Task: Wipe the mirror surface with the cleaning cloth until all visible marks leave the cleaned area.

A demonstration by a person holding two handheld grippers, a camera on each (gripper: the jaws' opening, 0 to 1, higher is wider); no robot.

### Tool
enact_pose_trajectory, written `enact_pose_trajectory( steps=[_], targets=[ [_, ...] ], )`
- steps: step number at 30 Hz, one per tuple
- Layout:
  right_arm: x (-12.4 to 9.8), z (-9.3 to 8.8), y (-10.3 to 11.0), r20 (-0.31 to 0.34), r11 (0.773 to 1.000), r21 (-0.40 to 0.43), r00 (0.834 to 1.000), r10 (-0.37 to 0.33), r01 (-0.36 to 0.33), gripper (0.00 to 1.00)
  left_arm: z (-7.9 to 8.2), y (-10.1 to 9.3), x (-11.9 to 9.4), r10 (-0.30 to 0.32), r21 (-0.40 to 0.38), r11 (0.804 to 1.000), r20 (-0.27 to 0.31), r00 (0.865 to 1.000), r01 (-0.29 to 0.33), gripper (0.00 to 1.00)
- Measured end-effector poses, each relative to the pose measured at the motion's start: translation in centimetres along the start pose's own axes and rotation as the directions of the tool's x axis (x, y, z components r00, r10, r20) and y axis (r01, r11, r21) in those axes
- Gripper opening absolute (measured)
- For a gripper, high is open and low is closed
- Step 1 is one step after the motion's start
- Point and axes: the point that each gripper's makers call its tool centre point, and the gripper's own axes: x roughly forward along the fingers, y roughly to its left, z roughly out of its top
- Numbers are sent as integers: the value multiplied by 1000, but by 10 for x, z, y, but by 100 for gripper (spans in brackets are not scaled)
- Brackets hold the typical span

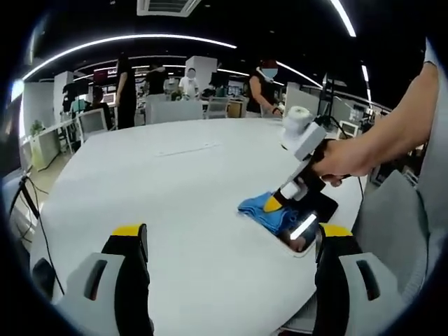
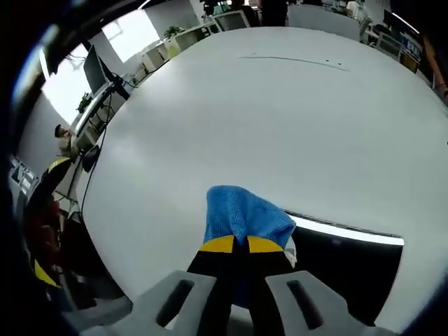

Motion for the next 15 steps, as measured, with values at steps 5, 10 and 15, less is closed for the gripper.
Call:
enact_pose_trajectory(
  steps=[5,10,15],
  targets=[
    [-4,-9,4,-7,1000,-1,1000,6,-6,0,0,2,-4,6,3,1000,-2,1000,-6,99],
    [-6,-15,6,-11,1000,3,1000,11,-11,0,2,-1,-7,0,16,1000,2,1000,0,99],
    [-9,-23,10,-18,1000,7,1000,19,-19,0,2,-4,-8,-7,24,1000,-1,1000,7,99]
  ],
)
